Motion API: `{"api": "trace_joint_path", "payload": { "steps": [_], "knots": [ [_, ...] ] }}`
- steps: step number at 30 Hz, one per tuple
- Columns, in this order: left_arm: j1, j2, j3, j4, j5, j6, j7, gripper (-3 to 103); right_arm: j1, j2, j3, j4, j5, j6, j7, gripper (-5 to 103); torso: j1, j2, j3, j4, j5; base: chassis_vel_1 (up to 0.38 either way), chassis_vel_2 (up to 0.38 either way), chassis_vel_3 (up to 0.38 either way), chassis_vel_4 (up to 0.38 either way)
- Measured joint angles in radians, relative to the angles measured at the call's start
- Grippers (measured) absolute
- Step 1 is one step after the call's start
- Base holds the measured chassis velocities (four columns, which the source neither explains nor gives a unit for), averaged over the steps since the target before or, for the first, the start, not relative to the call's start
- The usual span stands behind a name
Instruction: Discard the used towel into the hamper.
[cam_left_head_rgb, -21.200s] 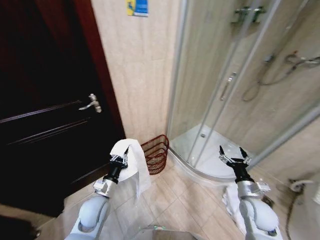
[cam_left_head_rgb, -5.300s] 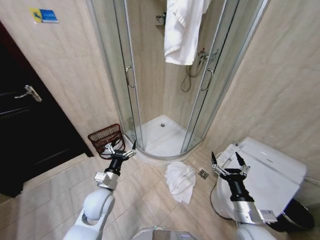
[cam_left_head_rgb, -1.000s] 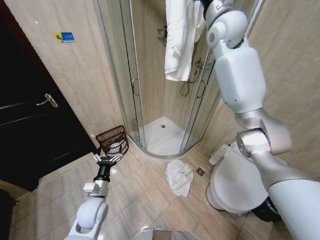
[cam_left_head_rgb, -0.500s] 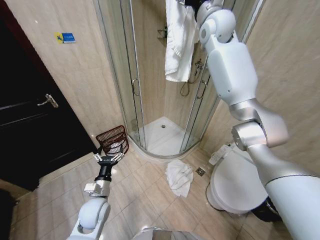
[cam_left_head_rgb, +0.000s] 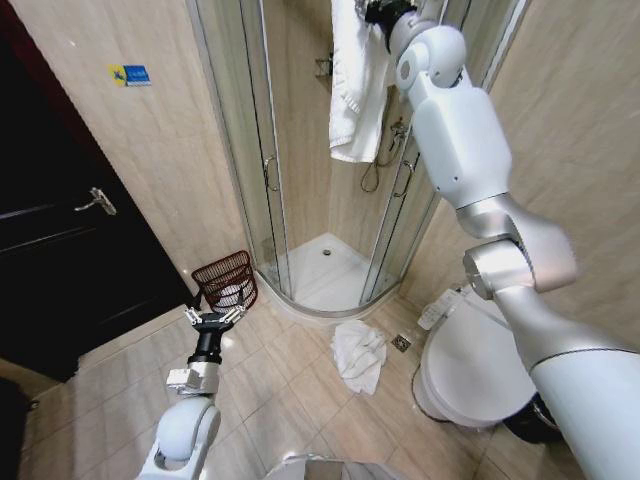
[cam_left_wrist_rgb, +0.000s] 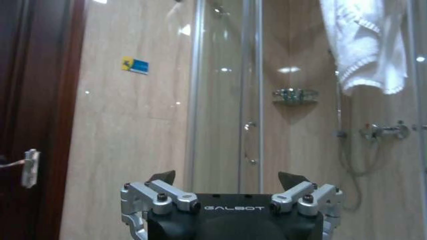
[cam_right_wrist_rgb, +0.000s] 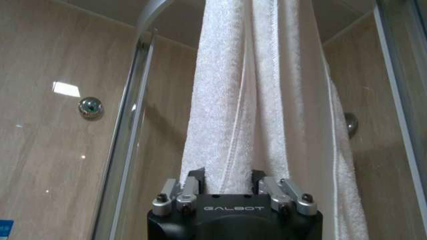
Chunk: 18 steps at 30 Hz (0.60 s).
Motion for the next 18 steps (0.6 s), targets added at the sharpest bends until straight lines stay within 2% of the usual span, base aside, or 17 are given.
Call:
{"api": "trace_joint_path", "payload": {
  "steps": [1, 4, 8, 9, 11, 16, 18],
  "knots": [
    [-0.001, 0.001, 0.000, 0.001, -0.001, 0.000, -0.004, 100, 0.000, 0.000, 0.001, 0.000, 0.000, 0.000, 0.000, 41, 0.000, 0.000, 0.000, 0.0000, 0.0000, 0.000, 0.000, 0.000, 0.000],
    [-0.003, 0.003, -0.001, 0.004, -0.002, -0.001, -0.007, 100, 0.002, -0.001, 0.001, 0.004, 0.000, 0.000, 0.000, 37, 0.000, -0.001, -0.001, 0.0000, 0.0000, 0.000, 0.000, 0.000, 0.000],
    [-0.005, -0.001, 0.012, -0.003, -0.003, 0.005, -0.008, 100, -0.006, -0.010, -0.005, 0.025, -0.001, 0.001, 0.001, 20, -0.001, -0.002, -0.001, 0.0002, -0.0002, 0.000, 0.000, 0.000, 0.000],
    [-0.005, -0.001, 0.012, -0.003, -0.003, 0.005, -0.008, 100, -0.006, -0.010, -0.005, 0.025, -0.001, 0.001, 0.001, 20, -0.001, -0.002, -0.001, 0.0002, -0.0002, 0.000, 0.000, 0.000, 0.000],
    [-0.005, -0.004, 0.024, -0.014, -0.002, 0.011, -0.008, 100, -0.025, -0.028, -0.012, 0.053, 0.001, 0.001, 0.008, 13, -0.001, -0.002, -0.001, 0.0002, -0.0001, 0.000, 0.000, 0.000, 0.000],
    [-0.002, -0.003, 0.042, -0.033, 0.001, 0.021, -0.009, 100, -0.078, -0.078, -0.022, 0.146, 0.034, -0.009, 0.047, 4, -0.001, -0.003, -0.002, -0.0001, 0.0002, 0.000, 0.000, 0.000, 0.000],
    [-0.002, -0.003, 0.045, -0.035, 0.002, 0.022, -0.009, 100, -0.095, -0.091, -0.023, 0.180, 0.053, -0.017, 0.063, 4, -0.001, -0.003, -0.002, -0.0001, 0.0002, 0.000, 0.000, 0.000, 0.000]
  ]
}}
